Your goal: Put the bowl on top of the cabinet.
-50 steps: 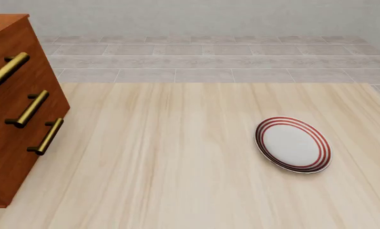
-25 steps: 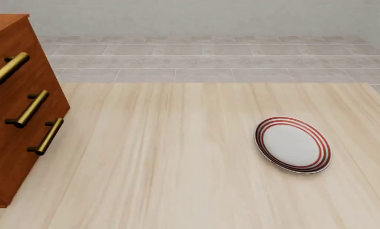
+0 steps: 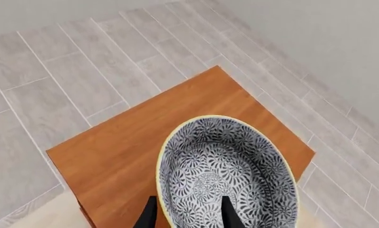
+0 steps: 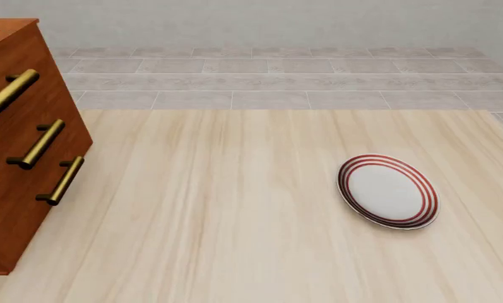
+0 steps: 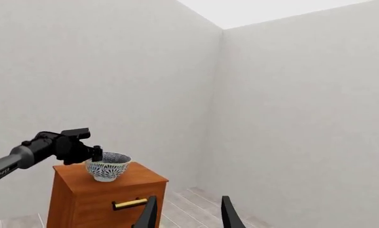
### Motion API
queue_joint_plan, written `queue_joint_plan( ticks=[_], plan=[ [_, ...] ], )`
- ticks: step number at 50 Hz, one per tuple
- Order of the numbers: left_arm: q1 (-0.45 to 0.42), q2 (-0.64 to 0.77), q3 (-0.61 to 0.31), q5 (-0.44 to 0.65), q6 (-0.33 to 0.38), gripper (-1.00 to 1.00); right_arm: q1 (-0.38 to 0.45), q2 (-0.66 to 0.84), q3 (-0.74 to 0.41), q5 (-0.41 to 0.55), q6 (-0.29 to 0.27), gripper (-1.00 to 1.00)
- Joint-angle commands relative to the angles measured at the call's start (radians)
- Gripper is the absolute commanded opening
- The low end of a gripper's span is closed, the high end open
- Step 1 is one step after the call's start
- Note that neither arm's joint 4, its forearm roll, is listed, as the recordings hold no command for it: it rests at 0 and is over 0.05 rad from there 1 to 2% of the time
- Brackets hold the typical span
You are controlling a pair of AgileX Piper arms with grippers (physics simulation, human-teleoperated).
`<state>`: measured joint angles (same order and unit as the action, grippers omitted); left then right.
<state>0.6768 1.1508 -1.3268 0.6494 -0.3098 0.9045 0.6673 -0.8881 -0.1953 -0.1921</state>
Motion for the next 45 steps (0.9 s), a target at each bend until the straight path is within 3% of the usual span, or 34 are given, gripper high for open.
queue_joint_plan(
  ticks=[1, 22, 45],
  plan=[
    [0.006, 0.015, -0.069, 0.028, 0.000, 1.00, 0.001, 0.011, 0.002, -0.012, -0.001, 1.00],
    [0.012, -0.019, -0.196, 0.111, -0.009, 1.00, 0.008, 0.002, 0.005, -0.013, -0.008, 1.00],
    [-0.039, -0.050, -0.325, 0.193, -0.022, 1.00, 0.010, -0.008, 0.001, -0.002, -0.009, 1.00]
  ],
)
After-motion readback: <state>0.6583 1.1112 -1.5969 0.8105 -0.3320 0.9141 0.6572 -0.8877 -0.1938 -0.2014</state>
